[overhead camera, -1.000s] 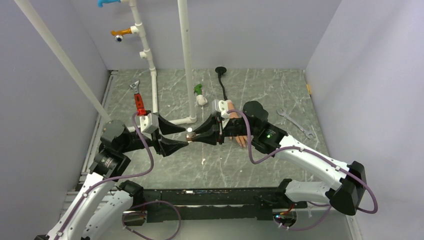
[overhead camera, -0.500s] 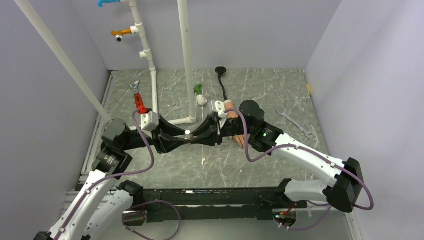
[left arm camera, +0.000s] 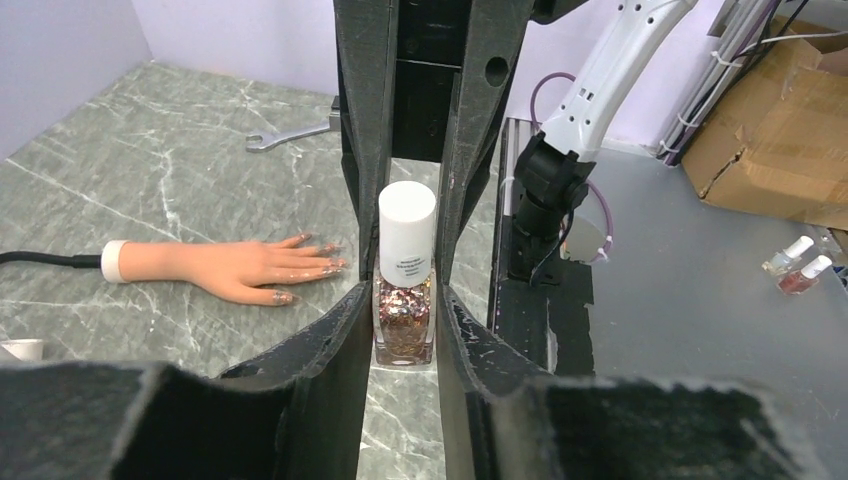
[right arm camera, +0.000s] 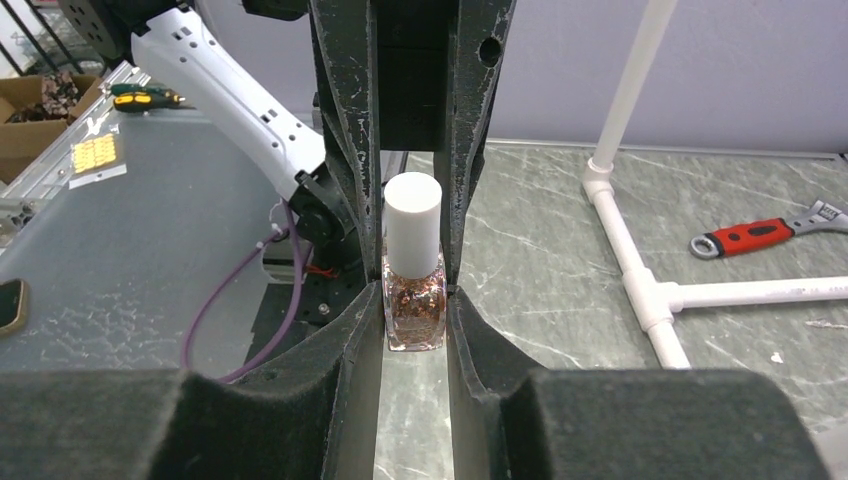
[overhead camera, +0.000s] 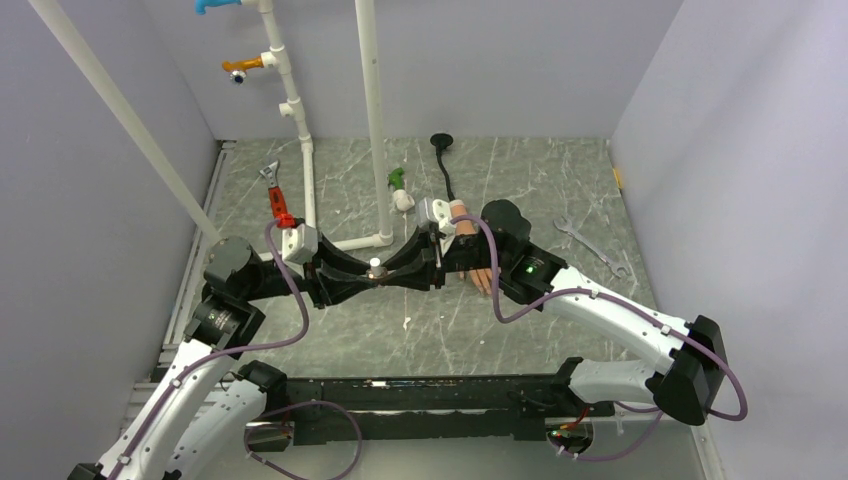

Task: Paint the nails
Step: Adjust the nail polish bottle.

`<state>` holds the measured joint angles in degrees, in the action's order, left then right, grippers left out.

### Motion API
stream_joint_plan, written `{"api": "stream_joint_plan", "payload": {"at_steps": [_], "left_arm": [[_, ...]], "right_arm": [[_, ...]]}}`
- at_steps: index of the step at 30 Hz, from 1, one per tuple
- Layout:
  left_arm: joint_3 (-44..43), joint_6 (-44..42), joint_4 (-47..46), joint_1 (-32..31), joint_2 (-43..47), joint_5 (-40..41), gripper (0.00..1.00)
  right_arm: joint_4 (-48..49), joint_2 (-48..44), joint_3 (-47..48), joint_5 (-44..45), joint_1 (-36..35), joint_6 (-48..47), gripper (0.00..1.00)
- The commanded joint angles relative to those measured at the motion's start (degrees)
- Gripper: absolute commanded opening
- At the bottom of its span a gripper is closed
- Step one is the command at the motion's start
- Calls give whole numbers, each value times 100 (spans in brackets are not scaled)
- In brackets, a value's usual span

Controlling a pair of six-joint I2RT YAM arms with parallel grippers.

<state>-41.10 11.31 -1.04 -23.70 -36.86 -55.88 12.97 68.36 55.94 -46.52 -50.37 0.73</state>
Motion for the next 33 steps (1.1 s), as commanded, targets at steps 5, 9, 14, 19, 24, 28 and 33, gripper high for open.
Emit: {"api": "stream_joint_plan", "payload": {"at_steps": [5, 9, 14, 19, 24, 28, 33], "left_arm": [[23, 41, -255, 24, -11, -319, 25], [23, 99, -278, 24, -18, -294, 0], [-33, 45, -134, 24, -37, -182, 0], [-116, -78, 94, 24, -77, 48, 0], [-117, -76, 95, 24, -98, 107, 0], [-173, -223, 321, 24, -176, 206, 0], [-633, -491, 710, 24, -464, 557, 0]], "right_arm": [[603, -139, 58, -66, 2, 254, 0], [768, -129, -18, -106, 9, 383, 0], [705, -149, -56, 53, 9, 424, 8], [442, -246, -72, 324, 5, 302, 61], [489, -436, -256, 687, 10, 282, 79], [486, -526, -350, 1219, 11, 251, 84], [464, -723, -382, 1991, 12, 276, 98]]}}
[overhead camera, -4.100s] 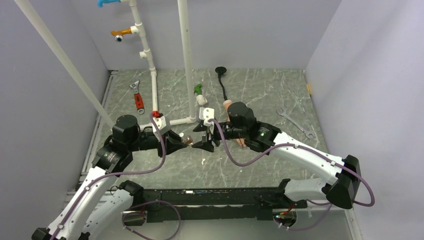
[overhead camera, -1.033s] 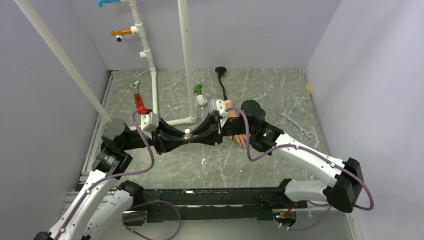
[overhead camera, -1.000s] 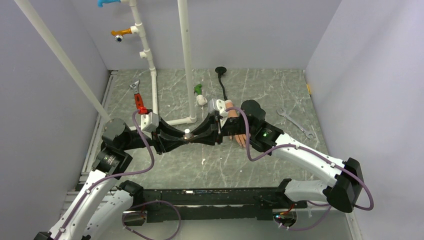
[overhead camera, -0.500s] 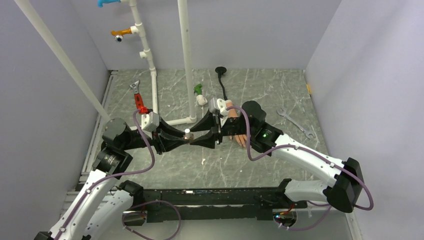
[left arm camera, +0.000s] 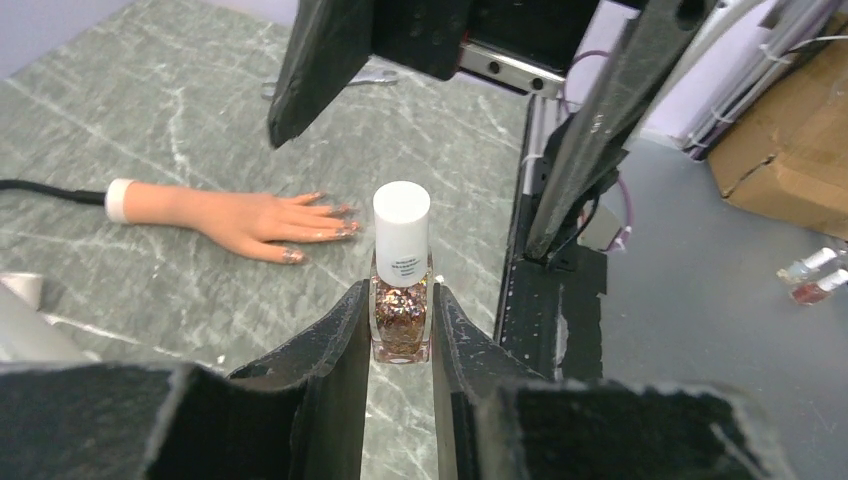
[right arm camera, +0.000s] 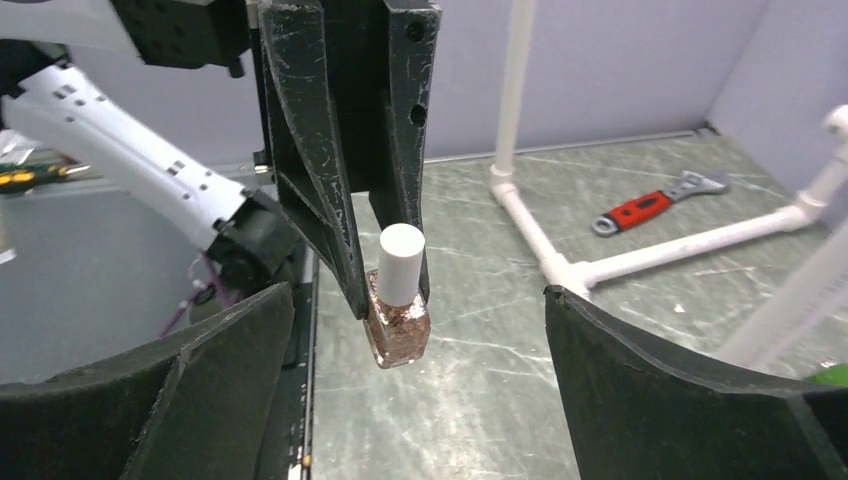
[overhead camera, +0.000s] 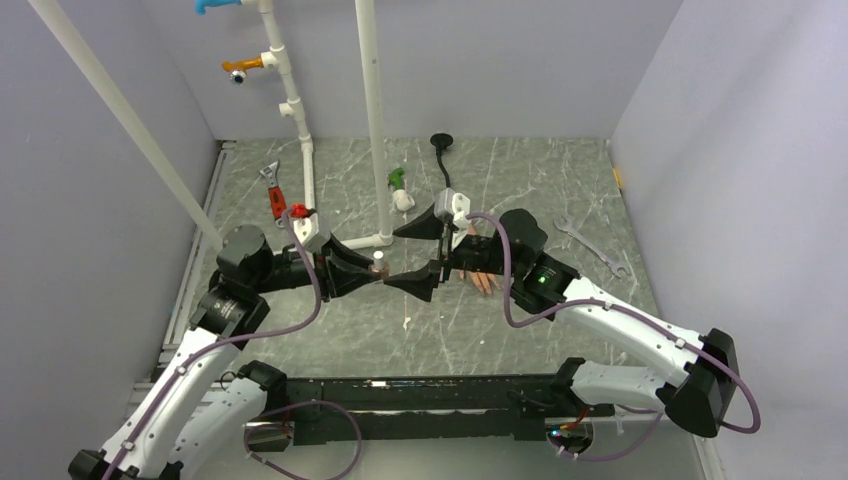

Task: Paint the nails
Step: Adjust the nail polish bottle, then unscrew the nail polish bottle.

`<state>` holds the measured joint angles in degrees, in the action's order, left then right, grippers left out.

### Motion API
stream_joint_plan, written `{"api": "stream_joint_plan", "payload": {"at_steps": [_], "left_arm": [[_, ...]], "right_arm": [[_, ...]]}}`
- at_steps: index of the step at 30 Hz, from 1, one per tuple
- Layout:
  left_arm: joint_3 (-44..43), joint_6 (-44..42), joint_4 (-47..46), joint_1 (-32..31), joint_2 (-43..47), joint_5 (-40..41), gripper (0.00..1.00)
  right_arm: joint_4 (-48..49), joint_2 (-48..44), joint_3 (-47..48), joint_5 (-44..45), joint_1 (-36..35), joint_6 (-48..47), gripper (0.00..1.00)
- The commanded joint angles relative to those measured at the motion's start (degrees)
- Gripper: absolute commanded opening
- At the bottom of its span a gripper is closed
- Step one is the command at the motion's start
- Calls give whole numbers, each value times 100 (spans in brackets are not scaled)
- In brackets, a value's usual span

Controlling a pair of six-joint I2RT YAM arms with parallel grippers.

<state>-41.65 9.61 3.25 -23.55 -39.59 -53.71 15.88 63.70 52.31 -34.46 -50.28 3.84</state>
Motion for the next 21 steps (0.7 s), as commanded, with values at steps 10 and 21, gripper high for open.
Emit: {"api": "stream_joint_plan", "payload": {"at_steps": [10, 21], "left_arm": [[-1904, -833, 854, -62, -1244, 771, 0], [-1113, -1427, 225, -79, -1367, -19, 0]], "right_arm": [[116, -321, 155, 1608, 58, 287, 99], [283, -848, -276, 1119, 570, -89, 99]]}}
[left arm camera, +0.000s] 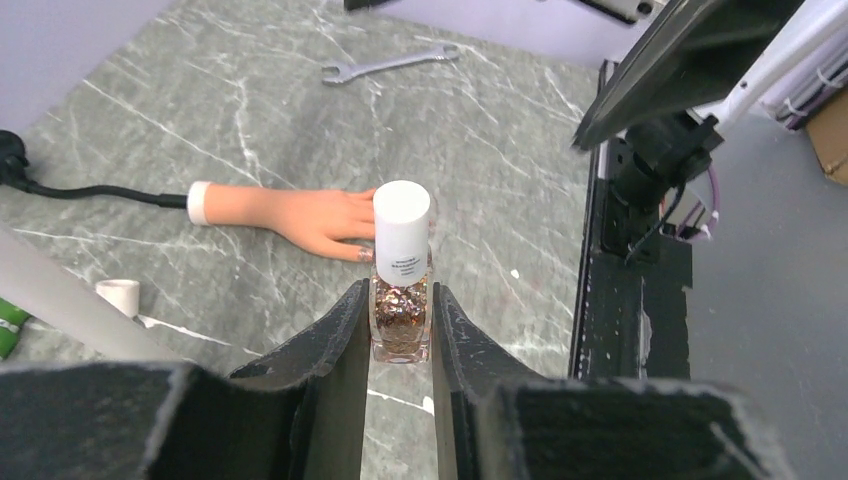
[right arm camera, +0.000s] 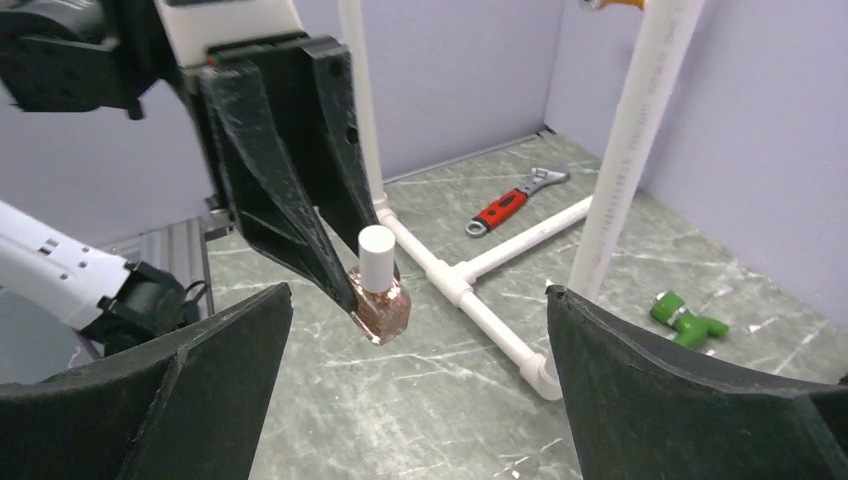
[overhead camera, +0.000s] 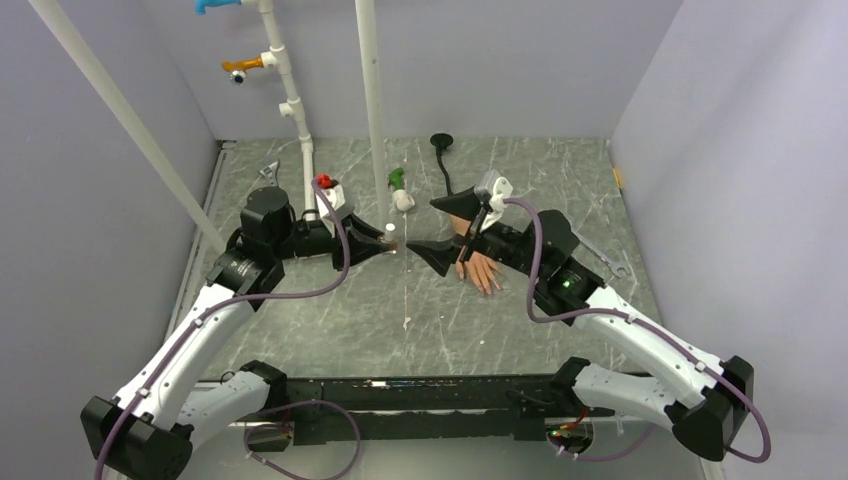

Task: Paint the nails
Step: Unscrew the nail polish bottle.

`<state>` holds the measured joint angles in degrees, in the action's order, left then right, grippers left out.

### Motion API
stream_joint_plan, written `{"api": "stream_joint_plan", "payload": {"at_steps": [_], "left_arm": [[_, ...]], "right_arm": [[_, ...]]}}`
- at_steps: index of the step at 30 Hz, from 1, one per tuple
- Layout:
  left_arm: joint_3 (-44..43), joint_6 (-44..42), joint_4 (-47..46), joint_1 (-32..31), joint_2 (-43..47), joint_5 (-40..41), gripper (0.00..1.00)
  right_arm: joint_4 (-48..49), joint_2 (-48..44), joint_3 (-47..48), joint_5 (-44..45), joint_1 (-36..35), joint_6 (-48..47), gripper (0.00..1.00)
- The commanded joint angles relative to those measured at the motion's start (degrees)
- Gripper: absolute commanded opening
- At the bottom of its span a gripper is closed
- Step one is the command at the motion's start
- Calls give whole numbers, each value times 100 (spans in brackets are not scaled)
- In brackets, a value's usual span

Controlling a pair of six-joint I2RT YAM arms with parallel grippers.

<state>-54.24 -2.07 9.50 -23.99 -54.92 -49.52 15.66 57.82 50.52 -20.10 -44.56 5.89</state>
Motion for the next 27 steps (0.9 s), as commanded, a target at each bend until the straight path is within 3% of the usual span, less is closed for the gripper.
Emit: {"api": "stream_joint_plan", "payload": {"at_steps": [1, 6, 12, 16, 19, 27], "left_arm": [[233, -191, -511, -36, 176, -471, 0], [200, -234, -336, -61, 97, -480, 0], [267, -281, -276, -144, 252, -263, 0], [283, -338, -168, -219, 276, -93, 0], [223, -389, -53, -256, 212, -50, 0], [245, -399, -54, -306, 250, 69, 0]], "right_arm": [[270, -175, -48, -440, 13, -330, 98], [384, 245, 156, -1131, 6, -251, 88], [722, 549, 164, -1050, 7, -139, 80], [1158, 634, 37, -1493, 5, -24, 75], [1418, 712, 10, -1638, 0, 92, 66], [1319, 967, 140, -1791, 3, 162, 52]]}}
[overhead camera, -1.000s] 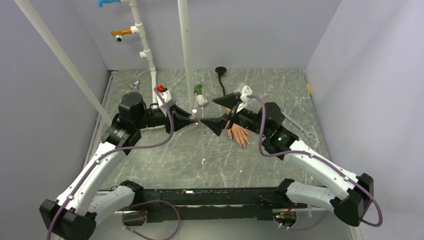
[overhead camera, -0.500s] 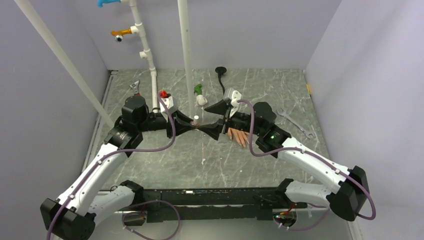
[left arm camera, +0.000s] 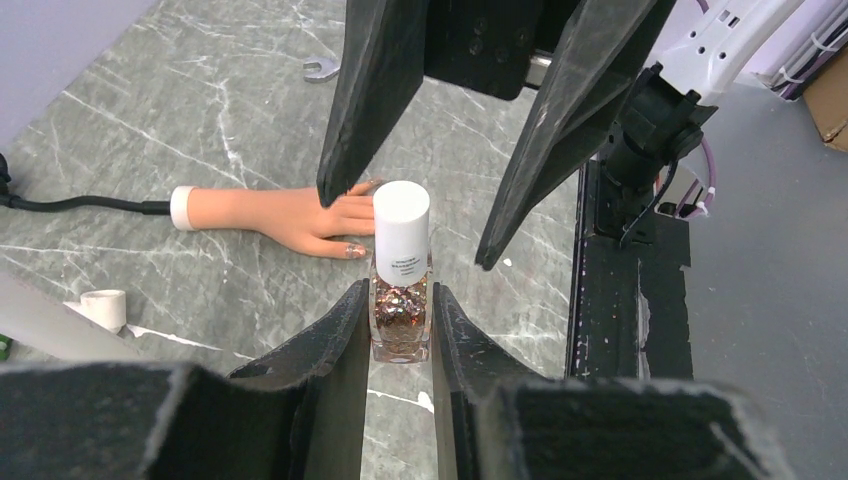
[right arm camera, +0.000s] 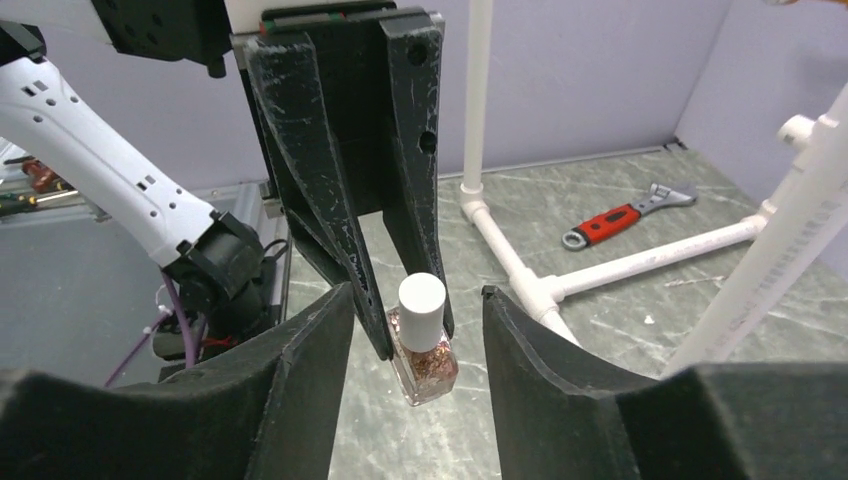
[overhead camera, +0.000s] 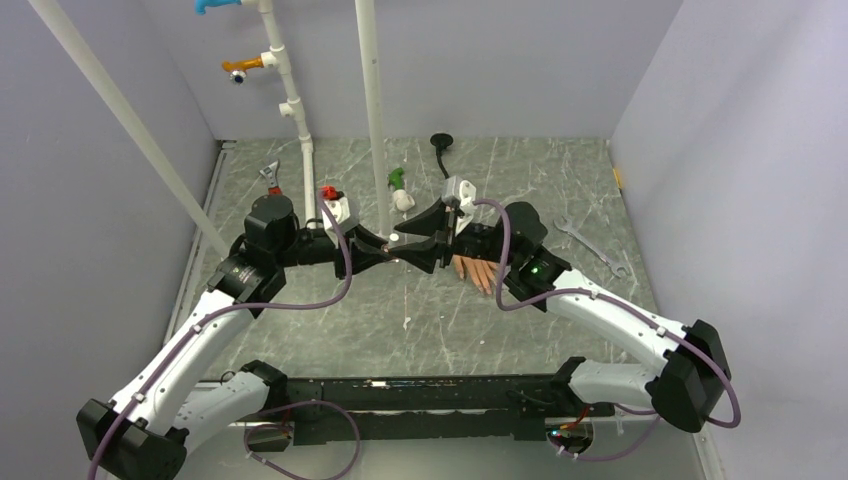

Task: Paint the nails
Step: Unscrew the nail polish bottle.

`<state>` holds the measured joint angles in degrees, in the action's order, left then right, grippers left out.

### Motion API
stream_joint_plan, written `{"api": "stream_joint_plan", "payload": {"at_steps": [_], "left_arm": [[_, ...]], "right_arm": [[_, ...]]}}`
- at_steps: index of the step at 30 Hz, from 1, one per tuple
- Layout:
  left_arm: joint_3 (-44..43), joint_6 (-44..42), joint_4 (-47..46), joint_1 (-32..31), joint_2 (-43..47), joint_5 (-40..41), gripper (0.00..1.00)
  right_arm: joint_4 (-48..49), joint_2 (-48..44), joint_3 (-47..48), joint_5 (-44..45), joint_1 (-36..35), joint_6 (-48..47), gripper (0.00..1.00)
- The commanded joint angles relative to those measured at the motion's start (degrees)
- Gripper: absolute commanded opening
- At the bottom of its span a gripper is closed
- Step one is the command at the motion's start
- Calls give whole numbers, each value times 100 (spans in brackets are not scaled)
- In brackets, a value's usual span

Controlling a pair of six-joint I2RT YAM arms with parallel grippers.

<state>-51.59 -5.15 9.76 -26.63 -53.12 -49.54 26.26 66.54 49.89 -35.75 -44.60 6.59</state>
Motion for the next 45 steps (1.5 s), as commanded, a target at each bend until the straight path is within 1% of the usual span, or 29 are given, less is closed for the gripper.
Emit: {"api": "stream_joint_plan", "payload": {"at_steps": [1, 7, 13, 18, 21, 25, 28, 32, 36, 39, 41, 45], "left_arm": [[-18, -85, -85, -42, 80, 76, 0], [-26, -99, -65, -55, 74, 43, 0], [-10, -104, -91, -67, 99, 7, 0], [-2, -111, -110, -79, 115, -115, 0], [13, -124, -118, -76, 142, -126, 0], [18, -144, -108, -76, 148, -163, 0], [-11, -207, -5, -78, 157, -119, 0], [-48, -308, 98, -77, 194, -168, 0], [-132, -435, 307, -80, 196, -330, 0], [-168, -523, 405, -82, 197, -534, 0], [-194, -595, 463, -83, 193, -670, 0], [-228, -695, 568, -83, 173, -920, 0]], "right_arm": [[275, 111, 187, -230, 6, 107, 51], [457, 173, 172, -330, 4, 314, 42], [329, 253, 224, -415, 3, 301, 30], [287, 219, 163, -442, 2, 292, 27], [243, 196, 144, -502, 4, 277, 23], [247, 208, 118, -748, -1, 300, 10], [472, 190, 17, -909, -2, 360, 3], [738, 111, -191, -1140, -5, 295, 0], [833, 56, -334, -1364, -4, 91, 0], [727, 107, -320, -1693, -3, -118, 0], [851, 113, -445, -1911, -4, -279, 0], [1205, 45, -702, -1975, -14, -394, 0]]}}
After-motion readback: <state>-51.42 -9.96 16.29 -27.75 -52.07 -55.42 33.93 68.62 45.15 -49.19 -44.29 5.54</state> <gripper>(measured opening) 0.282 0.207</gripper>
